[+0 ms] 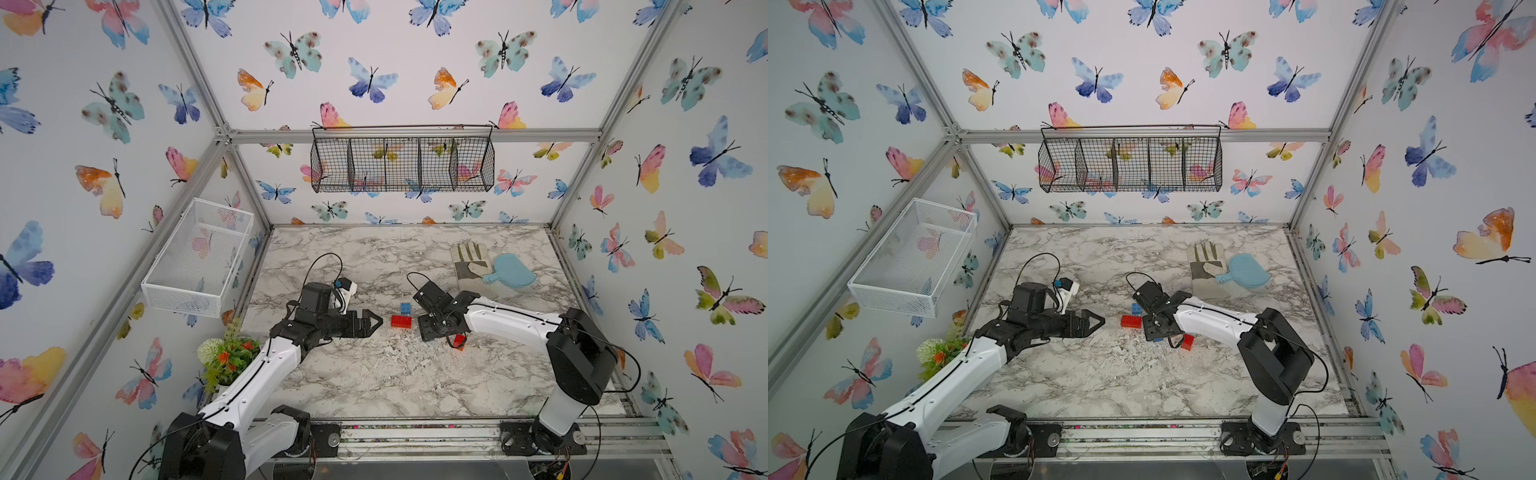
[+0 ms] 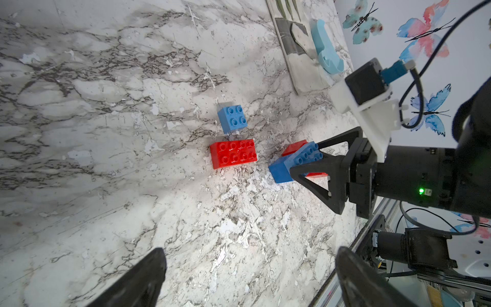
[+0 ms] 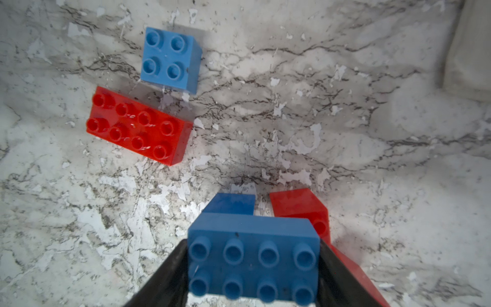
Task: Assemble a giraffe with lego
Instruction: Assemble the lego brick with the lego brick.
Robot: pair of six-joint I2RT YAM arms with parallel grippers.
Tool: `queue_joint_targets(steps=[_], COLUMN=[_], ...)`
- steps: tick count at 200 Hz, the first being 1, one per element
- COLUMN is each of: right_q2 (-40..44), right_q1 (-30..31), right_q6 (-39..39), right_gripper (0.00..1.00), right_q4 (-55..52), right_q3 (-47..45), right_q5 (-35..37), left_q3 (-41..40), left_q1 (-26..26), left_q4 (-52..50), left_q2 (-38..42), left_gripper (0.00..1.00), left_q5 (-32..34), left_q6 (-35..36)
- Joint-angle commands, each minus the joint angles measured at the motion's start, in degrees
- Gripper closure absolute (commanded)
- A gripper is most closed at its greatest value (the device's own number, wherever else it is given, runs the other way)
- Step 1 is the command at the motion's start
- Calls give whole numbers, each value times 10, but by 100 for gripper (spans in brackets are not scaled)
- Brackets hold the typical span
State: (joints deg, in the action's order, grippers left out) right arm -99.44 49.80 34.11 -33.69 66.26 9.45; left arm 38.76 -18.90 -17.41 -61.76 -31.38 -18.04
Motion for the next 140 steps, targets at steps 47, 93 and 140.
queue_joint_targets(steps=[47, 93, 140], right_q2=[-8, -7, 0], right_q1=[-4, -4, -4], right_q6=[-12, -28, -46], right_gripper=[25, 18, 16], right_q4=[-22, -29, -35], right_q3=[-12, 0, 17], right_q5=[11, 17, 26], left_q3=[-1, -1, 0], left_q1=[-4, -4, -4], left_q4=[-4, -4, -5], left_q2=[1, 1, -2], left_gripper=[2, 2, 2], left_q5=[4, 6, 5], left_q6=[5, 5, 4])
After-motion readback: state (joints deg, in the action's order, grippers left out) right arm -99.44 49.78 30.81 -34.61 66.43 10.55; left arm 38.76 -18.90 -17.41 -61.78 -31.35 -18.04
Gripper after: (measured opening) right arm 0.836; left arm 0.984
